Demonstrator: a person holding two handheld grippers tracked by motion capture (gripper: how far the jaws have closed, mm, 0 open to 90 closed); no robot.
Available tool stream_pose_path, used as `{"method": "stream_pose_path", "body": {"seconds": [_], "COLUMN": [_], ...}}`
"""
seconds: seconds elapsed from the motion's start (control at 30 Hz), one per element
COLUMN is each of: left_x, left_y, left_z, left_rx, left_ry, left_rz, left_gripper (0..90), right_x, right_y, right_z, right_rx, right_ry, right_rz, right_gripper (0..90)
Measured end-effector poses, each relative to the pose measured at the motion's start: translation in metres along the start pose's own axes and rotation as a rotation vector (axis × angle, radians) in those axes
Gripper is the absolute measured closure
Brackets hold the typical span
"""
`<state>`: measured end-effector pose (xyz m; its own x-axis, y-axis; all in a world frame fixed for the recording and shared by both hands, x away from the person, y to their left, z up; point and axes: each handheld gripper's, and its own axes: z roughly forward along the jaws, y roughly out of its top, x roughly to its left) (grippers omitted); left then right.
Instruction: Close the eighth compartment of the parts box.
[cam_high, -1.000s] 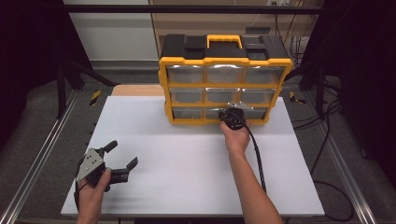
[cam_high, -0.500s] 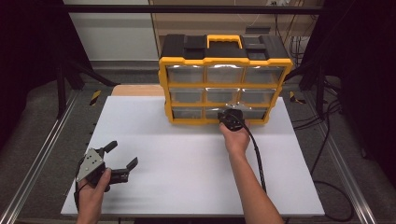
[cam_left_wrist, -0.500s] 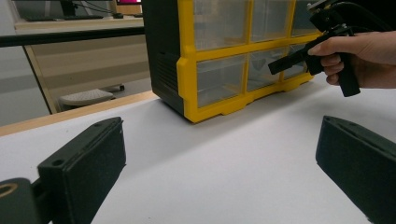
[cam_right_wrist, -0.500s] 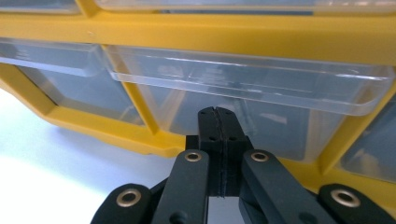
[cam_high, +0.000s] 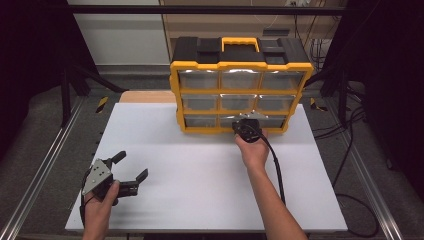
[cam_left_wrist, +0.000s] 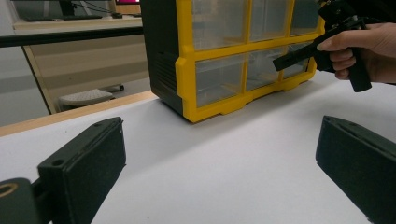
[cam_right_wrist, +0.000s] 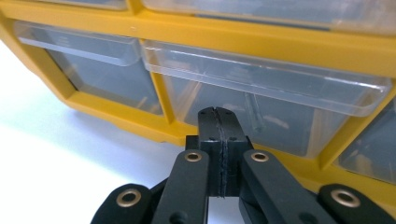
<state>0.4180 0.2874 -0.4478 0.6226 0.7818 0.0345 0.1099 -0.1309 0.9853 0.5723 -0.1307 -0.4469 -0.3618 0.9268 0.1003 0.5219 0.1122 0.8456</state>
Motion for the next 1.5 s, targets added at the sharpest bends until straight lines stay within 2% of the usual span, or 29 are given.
{"method": "stream_pose_path", "body": {"seconds": [0.17,0.6,0.83,1.5], "left_x": [0.0,0.001,-0.001,0.0], "left_y": [0.0,0.0,0.0,0.0], "left_z": [-0.001,-0.001,0.0,-0.001], "left_rx": [-0.002,-0.001,0.0,-0.001], "left_ry": [0.001,0.002,-0.001,0.002], "left_rz": [-0.001,-0.002,-0.001,-0.004], "left_gripper": [1.6,1.6,1.6,1.6], "right_x": [0.005,0.016,0.02,0.016], "right_y": [0.001,0.005,0.01,0.018], "right_z": [-0.006,-0.024,-0.038,-0.064], "right_rx": [0.008,-0.01,-0.049,-0.148], "right_ry": [0.01,0.046,0.079,0.096], "right_rz": [-0.049,-0.089,-0.078,-0.085], "right_gripper": [90.0,90.0,90.0,90.0]}}
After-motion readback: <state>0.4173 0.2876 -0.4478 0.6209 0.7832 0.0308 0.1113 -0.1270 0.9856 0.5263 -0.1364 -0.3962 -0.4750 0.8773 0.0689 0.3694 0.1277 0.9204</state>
